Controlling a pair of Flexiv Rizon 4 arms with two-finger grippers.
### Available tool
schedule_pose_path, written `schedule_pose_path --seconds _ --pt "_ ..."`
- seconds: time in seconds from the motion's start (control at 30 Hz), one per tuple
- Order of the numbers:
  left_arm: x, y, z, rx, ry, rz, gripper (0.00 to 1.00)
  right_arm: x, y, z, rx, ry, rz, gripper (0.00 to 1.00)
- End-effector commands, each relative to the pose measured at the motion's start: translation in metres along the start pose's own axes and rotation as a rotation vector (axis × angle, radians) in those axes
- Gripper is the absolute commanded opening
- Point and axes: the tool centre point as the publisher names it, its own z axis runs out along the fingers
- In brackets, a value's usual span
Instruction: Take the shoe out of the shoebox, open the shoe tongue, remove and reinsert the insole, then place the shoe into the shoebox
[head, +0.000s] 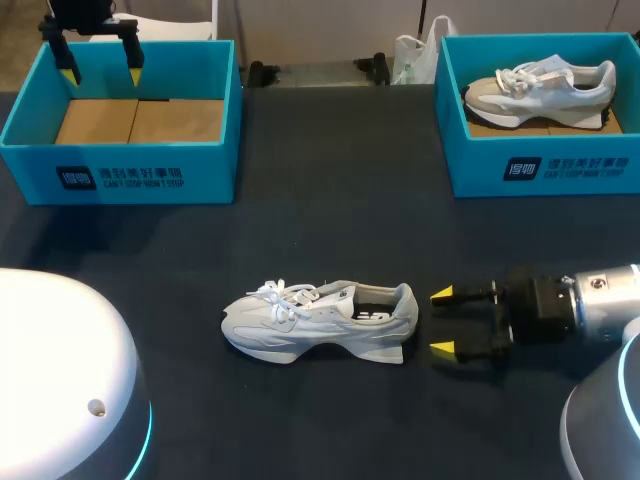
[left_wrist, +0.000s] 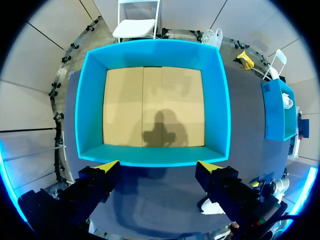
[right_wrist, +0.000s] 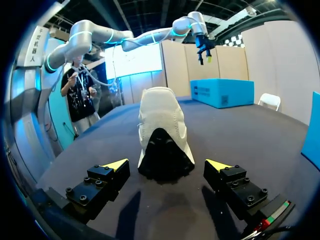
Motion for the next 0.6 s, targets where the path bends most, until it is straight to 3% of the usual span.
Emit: schedule_pose_path --seconds 0.03,0.2,0.6 --pt "0.000 0.000 0.000 0.000 0.000 0.000 1.00 0.001 0.001 0.001 0.006 -0.002 0.000 1.00" --pt "0.000 0.000 0.000 0.000 0.000 0.000 1.00 0.005 0.009 0.024 0.018 -0.014 -0.024 1.00" --pt "0.000 0.000 0.000 0.000 0.000 0.000 1.00 0.003 0.014 0.038 0.013 -0.011 -0.036 1.00"
